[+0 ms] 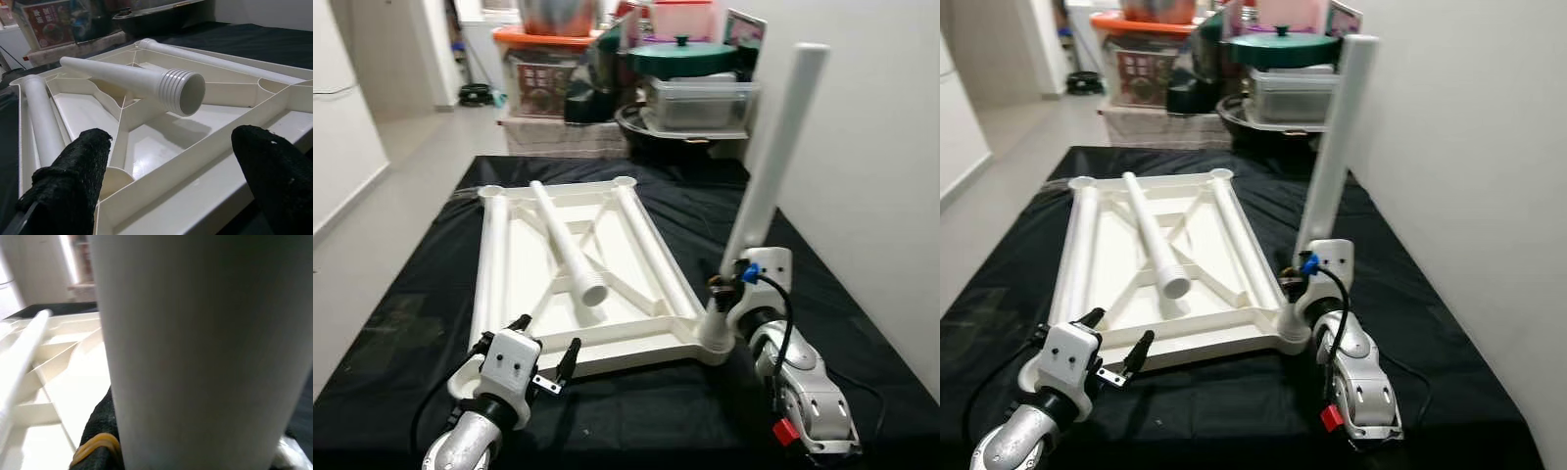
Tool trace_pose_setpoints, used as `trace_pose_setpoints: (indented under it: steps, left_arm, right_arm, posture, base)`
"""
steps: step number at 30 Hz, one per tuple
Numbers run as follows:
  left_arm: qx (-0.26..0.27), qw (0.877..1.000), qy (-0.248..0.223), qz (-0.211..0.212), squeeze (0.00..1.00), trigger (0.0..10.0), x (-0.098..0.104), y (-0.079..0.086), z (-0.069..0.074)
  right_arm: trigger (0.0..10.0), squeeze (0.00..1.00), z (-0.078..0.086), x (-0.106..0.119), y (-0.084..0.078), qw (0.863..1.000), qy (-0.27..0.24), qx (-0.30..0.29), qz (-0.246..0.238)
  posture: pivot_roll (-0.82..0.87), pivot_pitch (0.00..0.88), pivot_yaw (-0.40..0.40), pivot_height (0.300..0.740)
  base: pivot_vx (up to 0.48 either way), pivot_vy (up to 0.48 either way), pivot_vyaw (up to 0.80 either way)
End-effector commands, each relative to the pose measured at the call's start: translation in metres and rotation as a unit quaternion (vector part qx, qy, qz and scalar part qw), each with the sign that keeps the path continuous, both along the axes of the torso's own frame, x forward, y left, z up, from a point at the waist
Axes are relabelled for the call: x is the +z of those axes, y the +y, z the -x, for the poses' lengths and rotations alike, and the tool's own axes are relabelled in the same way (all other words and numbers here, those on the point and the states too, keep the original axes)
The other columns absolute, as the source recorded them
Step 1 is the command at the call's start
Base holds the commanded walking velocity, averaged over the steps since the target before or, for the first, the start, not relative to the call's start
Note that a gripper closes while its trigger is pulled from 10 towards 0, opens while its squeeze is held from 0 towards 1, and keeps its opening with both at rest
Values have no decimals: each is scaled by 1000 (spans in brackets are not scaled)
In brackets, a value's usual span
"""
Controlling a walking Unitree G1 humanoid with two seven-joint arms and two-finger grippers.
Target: Building children table
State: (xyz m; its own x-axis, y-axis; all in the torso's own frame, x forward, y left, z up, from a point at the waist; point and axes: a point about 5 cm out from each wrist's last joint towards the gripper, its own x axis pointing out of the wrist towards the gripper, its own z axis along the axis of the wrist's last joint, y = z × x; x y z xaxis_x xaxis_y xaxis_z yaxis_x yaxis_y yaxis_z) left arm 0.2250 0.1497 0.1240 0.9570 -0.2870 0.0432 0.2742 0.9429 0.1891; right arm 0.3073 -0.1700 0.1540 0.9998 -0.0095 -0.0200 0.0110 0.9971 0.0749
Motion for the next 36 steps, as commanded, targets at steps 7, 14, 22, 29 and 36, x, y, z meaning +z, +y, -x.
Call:
trace_pose_setpoints:
  steps: [7, 14, 22, 29, 36]
  left_arm:
    - [-8, 1000, 8, -7, 0, 10000, -4, -2, -2]
    - [-7, 1000, 8, -5, 0, 10000, -5, -2, -3]
    - [-9, 1000, 6, -4, 0, 10000, -5, -3, -5]
    - [-11, 1000, 6, -4, 0, 10000, -6, -4, -4]
    - [-16, 1000, 7, -4, 0, 10000, -6, -5, -3]
  right_arm:
    - [10000, 1000, 17, -13, 28, 994, 7, 106, -21]
    - [10000, 0, 12, 18, 21, 970, -40, 238, -7]
    - [9882, 0, 37, 33, 11, 889, -19, 455, 43]
    - [0, 0, 27, 20, 5, 914, 1, 403, 58]
    - [0, 0, 3, -10, -18, 999, 53, 13, -3]
  posture:
    - [97, 0, -65, 740]
    - [92, 0, -67, 740]
    - [95, 0, -72, 740]
    - [96, 0, -72, 740]
    - [92, 0, -71, 740]
  base:
    - [0, 0, 0]
    - [0, 0, 0]
    - [0, 0, 0]
    - [0, 0, 0]
    - [0, 0, 0]
